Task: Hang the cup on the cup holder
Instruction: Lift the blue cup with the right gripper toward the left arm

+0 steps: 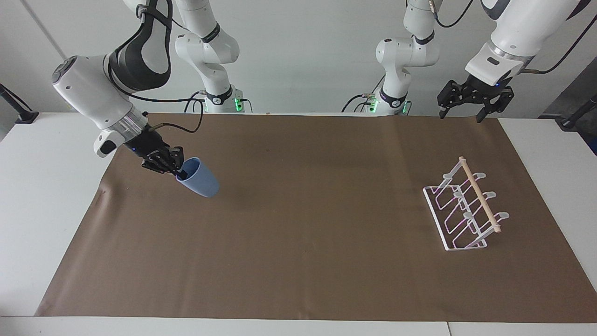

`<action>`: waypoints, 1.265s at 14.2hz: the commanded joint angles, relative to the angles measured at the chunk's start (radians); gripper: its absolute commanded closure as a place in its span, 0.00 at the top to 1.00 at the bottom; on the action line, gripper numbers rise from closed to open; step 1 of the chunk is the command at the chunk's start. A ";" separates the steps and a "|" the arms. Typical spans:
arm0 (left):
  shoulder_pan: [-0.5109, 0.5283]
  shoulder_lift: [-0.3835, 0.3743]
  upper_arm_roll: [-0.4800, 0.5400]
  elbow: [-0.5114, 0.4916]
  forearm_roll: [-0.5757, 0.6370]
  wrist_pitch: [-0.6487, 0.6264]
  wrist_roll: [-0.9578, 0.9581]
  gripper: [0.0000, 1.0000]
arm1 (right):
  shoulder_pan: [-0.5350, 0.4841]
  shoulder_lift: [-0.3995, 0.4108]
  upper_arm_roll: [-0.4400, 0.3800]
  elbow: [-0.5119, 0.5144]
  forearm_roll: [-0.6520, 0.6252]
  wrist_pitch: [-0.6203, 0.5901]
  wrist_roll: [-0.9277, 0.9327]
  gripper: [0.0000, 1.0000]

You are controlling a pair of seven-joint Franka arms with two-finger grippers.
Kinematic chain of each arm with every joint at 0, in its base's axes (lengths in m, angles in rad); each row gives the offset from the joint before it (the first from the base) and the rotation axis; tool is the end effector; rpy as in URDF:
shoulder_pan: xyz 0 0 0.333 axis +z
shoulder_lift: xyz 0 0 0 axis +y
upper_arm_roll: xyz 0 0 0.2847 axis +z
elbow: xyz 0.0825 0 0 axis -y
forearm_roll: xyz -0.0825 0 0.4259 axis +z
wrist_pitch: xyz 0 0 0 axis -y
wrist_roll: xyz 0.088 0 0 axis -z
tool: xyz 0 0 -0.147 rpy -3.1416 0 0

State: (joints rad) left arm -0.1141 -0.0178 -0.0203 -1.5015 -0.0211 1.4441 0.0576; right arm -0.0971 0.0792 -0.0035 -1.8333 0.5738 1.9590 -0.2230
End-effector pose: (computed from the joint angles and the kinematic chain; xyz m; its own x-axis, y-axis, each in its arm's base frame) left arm 0.5710 -0.0806 0.5880 0.9804 -0.1933 -0.0383 -0.1925 -0.9810 0.0229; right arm 0.6363 -0.0081 0.4180 0.9881 -0.1144 0.1027 -0.0480 -0.8642 -0.5009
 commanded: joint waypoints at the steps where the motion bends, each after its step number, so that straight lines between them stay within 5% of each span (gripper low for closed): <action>1: 0.002 -0.027 -0.001 -0.031 0.020 0.009 -0.010 1.00 | -0.013 -0.016 0.005 -0.003 0.137 -0.043 -0.027 0.00; 12: -0.009 -0.028 -0.003 -0.035 0.017 0.021 -0.027 1.00 | 0.003 -0.070 0.007 -0.090 0.616 -0.184 -0.018 0.00; 18: -0.077 -0.028 -0.013 -0.048 -0.123 0.097 -0.384 1.00 | 0.092 -0.079 0.007 -0.155 0.817 -0.132 -0.012 0.00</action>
State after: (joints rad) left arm -0.1419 -0.0178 -0.0405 -1.5051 -0.1221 1.4920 -0.2115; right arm -0.0163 0.0329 0.0030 -1.9454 1.3267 1.8071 -0.2230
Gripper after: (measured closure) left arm 0.000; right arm 0.952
